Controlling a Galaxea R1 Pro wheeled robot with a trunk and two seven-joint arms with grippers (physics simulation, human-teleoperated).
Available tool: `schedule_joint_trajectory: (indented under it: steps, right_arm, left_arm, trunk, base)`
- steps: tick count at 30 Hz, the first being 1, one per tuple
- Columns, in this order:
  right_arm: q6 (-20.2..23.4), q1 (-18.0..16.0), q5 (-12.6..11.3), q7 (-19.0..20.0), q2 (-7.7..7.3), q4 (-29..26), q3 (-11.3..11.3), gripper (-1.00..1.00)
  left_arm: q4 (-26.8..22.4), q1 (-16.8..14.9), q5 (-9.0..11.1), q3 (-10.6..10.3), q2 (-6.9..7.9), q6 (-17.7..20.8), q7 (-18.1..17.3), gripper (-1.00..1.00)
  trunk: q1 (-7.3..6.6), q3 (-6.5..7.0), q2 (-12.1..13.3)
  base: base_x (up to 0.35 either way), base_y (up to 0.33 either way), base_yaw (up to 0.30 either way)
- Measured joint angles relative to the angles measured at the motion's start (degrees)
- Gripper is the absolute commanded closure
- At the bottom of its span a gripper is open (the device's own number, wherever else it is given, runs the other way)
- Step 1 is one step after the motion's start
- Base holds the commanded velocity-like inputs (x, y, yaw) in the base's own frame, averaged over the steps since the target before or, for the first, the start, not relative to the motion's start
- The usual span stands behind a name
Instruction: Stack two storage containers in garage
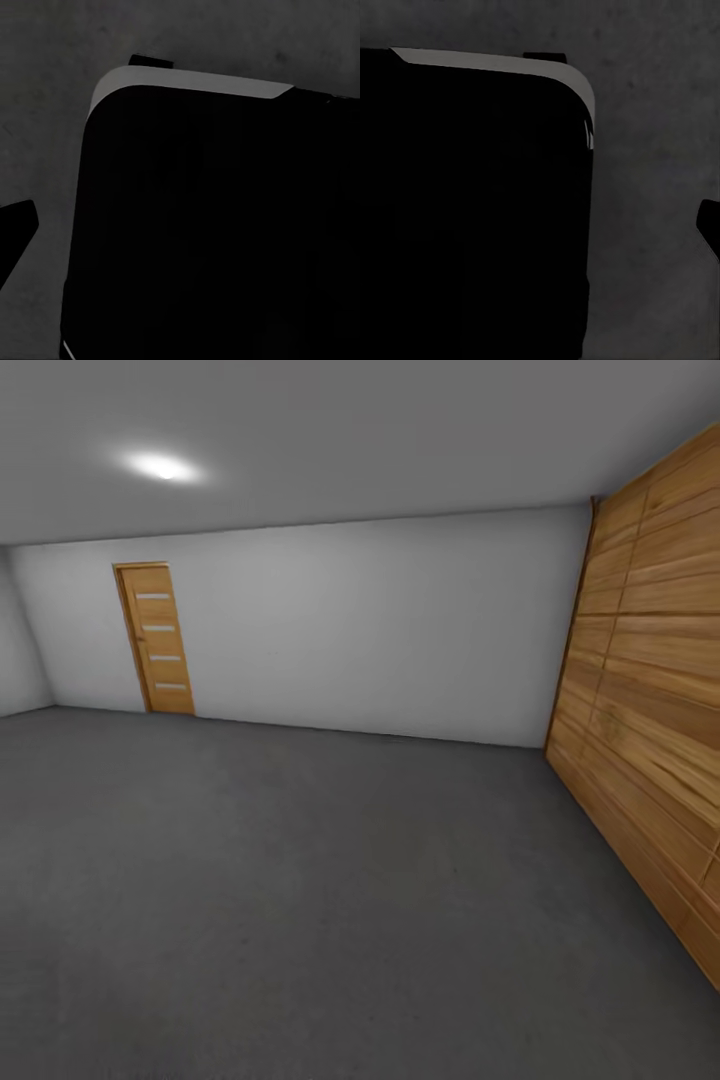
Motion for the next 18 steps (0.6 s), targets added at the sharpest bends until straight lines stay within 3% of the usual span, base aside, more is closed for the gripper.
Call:
schedule_joint_trajectory:
  steps: [18]
  right_arm:
    - [0.00,0.00,-0.15,0.00,0.15,0.00,-0.17,-1.00]
  left_arm:
    - [0.00,0.00,0.00,0.00,-0.04,0.00,0.00,-1.00]
  trunk:
    - [-0.01,0.00,0.00]
  base:
    - [0.027,0.000,0.290]
